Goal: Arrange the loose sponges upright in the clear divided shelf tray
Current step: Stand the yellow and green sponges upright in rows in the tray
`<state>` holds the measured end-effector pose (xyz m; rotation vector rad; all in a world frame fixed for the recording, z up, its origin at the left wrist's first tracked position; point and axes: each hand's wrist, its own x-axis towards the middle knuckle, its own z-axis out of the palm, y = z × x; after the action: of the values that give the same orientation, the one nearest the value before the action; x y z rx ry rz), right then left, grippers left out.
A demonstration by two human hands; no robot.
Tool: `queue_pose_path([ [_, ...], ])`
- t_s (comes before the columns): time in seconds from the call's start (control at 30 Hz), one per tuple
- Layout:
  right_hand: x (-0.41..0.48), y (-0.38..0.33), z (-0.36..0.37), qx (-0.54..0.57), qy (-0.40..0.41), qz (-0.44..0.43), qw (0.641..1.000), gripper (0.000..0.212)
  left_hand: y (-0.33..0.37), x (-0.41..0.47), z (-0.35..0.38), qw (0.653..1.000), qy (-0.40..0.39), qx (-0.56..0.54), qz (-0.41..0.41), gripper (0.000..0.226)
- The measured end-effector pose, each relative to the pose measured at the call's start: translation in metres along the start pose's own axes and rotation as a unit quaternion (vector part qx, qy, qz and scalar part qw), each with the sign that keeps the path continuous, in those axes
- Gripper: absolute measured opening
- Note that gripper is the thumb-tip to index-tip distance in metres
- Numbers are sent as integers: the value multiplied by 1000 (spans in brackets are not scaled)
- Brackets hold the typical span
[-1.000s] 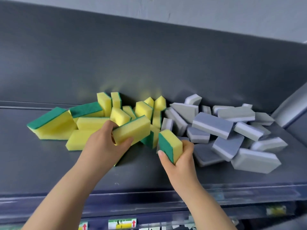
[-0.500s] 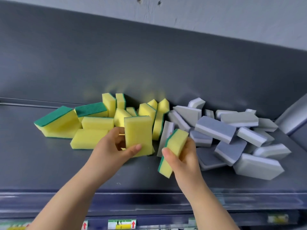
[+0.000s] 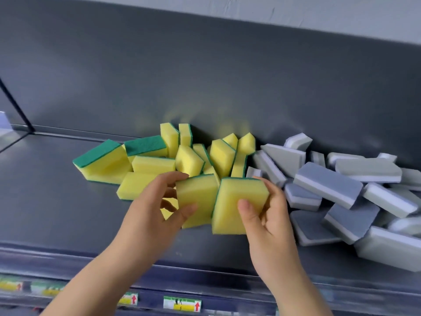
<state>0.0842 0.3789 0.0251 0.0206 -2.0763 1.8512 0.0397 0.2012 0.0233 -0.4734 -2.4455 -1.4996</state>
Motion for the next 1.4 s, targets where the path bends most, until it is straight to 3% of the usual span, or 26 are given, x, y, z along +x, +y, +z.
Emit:
queue_pose_path([
  [0.17, -11, -17, 41, -85, 10, -64, 994, 37, -9, -17, -59, 997, 47, 54, 35, 50],
  [0.33, -35, -37, 118, -112, -43, -116, 986, 39, -32, -50, -142, 981, 103, 156, 56, 45],
  [0.47, -68, -57, 190, -137, -87, -142, 976, 44, -70, -90, -226, 984, 99, 146, 39, 47],
  [0.67, -111, -78, 296, -172, -104, -177, 963, 40, -121, -148, -333, 982, 155, 110, -6, 58],
  [0.83, -121, -93, 381, -191, -140, -230, 944, 38, -141, -164, -407, 980, 161, 120, -6, 44],
  [1.1, -83, -104, 484, -141, -188, -219, 947, 47, -180, -131, -504, 969, 195, 153, 21, 46],
  [1.4, 26, -123, 601, -84, -208, -173, 959, 35, -248, -29, -608, 958, 216, 181, 43, 44],
])
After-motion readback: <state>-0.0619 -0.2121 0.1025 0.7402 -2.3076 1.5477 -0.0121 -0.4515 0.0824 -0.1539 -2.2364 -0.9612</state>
